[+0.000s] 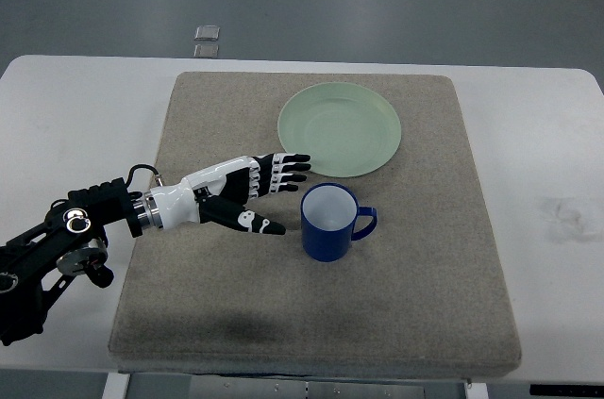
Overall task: Place cup left of plate with left hand
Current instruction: 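Reach the left hand forward to the blue mug's body, then close the left hand's fingers around the blue mug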
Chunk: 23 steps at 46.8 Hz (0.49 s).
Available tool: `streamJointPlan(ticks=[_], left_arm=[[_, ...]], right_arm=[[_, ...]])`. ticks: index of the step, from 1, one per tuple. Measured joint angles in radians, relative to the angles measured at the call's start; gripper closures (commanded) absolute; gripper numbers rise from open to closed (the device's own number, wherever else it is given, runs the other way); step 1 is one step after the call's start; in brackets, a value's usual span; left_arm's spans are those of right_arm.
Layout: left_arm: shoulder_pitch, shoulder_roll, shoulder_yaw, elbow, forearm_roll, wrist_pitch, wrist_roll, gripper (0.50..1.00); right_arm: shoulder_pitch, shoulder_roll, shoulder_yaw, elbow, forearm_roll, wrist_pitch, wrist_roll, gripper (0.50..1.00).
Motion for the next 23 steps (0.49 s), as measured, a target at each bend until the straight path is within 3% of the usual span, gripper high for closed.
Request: streamJointPlan(ticks=[23], left_arm=[[-0.028, -0.073, 0.049, 0.013, 0.019, 0.0, 0.007, 0.504]], right_arm=[[0.0, 0.0, 0.0, 0.0, 0.0, 0.0, 0.0, 0.568]])
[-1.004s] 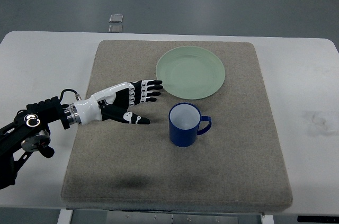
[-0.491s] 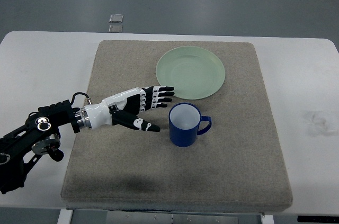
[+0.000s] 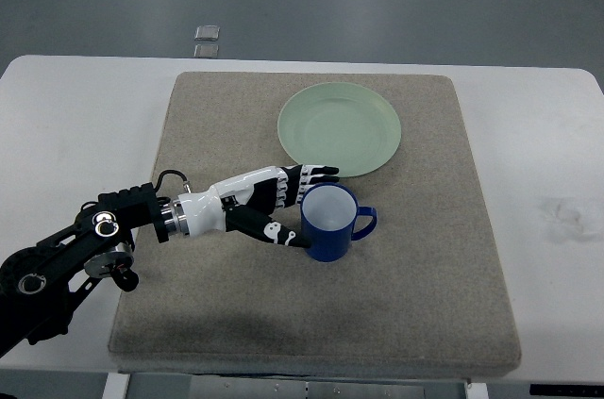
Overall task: Place cup left of plate with left hand
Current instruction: 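Close the left hand's fingers around the blue mug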
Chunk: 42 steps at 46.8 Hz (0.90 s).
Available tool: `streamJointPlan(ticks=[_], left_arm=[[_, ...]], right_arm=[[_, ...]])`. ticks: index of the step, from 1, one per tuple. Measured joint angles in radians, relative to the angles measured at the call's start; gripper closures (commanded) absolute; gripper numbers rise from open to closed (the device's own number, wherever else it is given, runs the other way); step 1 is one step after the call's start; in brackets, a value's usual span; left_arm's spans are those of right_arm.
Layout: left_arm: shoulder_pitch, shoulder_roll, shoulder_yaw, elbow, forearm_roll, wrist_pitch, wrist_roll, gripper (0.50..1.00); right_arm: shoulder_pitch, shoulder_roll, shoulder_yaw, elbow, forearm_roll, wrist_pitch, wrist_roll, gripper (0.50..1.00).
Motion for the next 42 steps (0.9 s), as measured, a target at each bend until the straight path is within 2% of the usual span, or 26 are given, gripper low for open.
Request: streamJointPlan(ticks=[42], left_arm=[[-0.007, -0.044, 0.014, 0.008, 0.044, 0.0, 0.0, 0.519]], right_arm=[[-0.001, 0.0, 0.0, 0.0, 0.0, 0.001, 0.0, 0.568]])
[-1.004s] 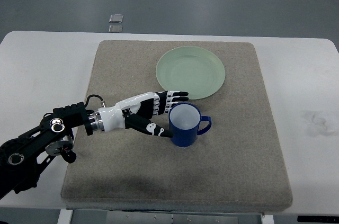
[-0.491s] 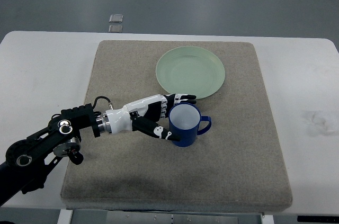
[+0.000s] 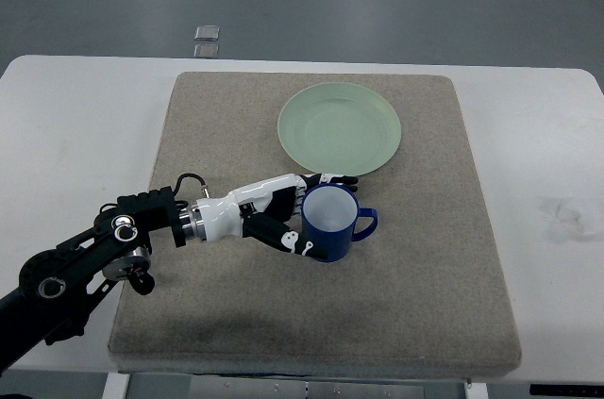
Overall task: Place cup left of plate with left hand
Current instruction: 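Close the left hand's fingers around the blue mug, then lift the blue mug and carry it past the plate, away from it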
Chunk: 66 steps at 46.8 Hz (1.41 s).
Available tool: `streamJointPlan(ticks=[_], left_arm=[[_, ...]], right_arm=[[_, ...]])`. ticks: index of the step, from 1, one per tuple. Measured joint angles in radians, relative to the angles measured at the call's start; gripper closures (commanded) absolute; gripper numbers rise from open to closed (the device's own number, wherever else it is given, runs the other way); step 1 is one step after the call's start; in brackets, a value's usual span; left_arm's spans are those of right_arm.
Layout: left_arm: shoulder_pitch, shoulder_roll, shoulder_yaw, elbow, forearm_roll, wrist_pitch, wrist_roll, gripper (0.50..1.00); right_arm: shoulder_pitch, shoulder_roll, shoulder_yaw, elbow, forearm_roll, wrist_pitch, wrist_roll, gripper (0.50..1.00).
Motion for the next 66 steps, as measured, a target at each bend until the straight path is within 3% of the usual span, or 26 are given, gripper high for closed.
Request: streamJointPlan(ticks=[11, 25, 37, 44, 55, 59, 66], left_arm=[[0.0, -0.001, 0.0, 0.001, 0.0, 0.0, 0.0, 0.534], [0.0, -0.002, 0.001, 0.001, 0.007, 0.0, -0.002, 0.636], [-0.001, -0.003, 0.0, 0.0, 0.013, 0.0, -0.002, 0.647], [-0.001, -0.003, 0.0, -0.001, 0.014, 0.0, -0.002, 0.692], [-0.013, -0.002, -0.002, -0.008, 0.007, 0.0, -0.004, 0.872], [-0.027, -0.001, -0.005, -0.012, 0.003, 0.0, -0.006, 0.904], [-0.047, 0.003, -0.02, -0.014, -0.007, 0.0, -0.01, 0.907]], right_arm=[[0.0, 0.0, 0.0, 0.0, 0.0, 0.0, 0.0, 0.568], [0.001, 0.0, 0.0, 0.0, 0.0, -0.001, 0.0, 0.568], [0.0, 0.0, 0.0, 0.0, 0.0, -0.001, 0.0, 0.568], [0.0, 0.0, 0.0, 0.0, 0.0, -0.001, 0.0, 0.568], [0.001, 0.0, 0.0, 0.0, 0.0, 0.0, 0.0, 0.568], [0.0, 0.0, 0.0, 0.0, 0.0, 0.0, 0.0, 0.568], [0.0, 0.0, 0.0, 0.0, 0.0, 0.0, 0.0, 0.568]])
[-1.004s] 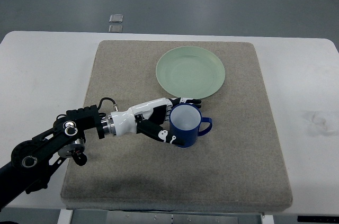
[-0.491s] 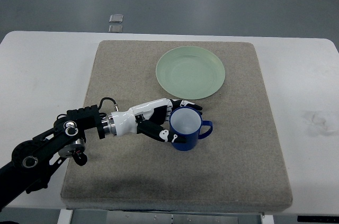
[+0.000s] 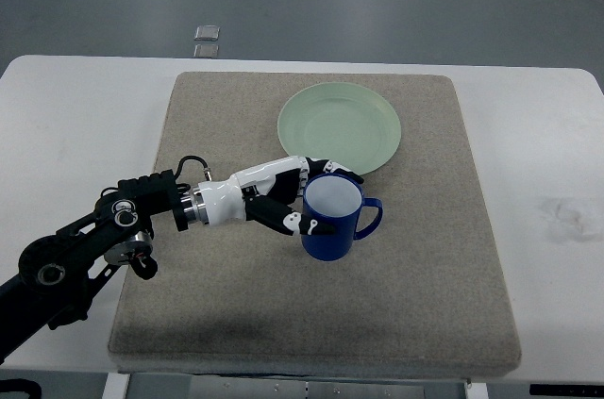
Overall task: Place cup left of plate with left hand
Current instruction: 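Lift the blue mug and carry it past the plate, away from it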
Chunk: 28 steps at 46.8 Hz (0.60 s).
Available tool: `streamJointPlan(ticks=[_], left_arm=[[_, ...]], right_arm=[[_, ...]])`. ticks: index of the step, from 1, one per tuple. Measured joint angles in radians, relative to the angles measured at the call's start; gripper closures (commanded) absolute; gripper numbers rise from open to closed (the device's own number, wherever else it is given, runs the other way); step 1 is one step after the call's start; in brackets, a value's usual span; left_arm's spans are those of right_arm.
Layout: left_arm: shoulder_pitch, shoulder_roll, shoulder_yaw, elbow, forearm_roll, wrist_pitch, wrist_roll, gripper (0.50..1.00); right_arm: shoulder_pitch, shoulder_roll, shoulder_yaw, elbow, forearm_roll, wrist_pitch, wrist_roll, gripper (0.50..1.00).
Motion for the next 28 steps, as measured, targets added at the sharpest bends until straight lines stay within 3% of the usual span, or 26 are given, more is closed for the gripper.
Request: streamJointPlan(ticks=[28], left_arm=[[-0.056, 0.109, -0.27, 0.016, -0.001, 0.0, -0.002, 0.907]], right_arm=[[0.001, 0.0, 0.0, 0.0, 0.0, 0.0, 0.0, 0.568]])
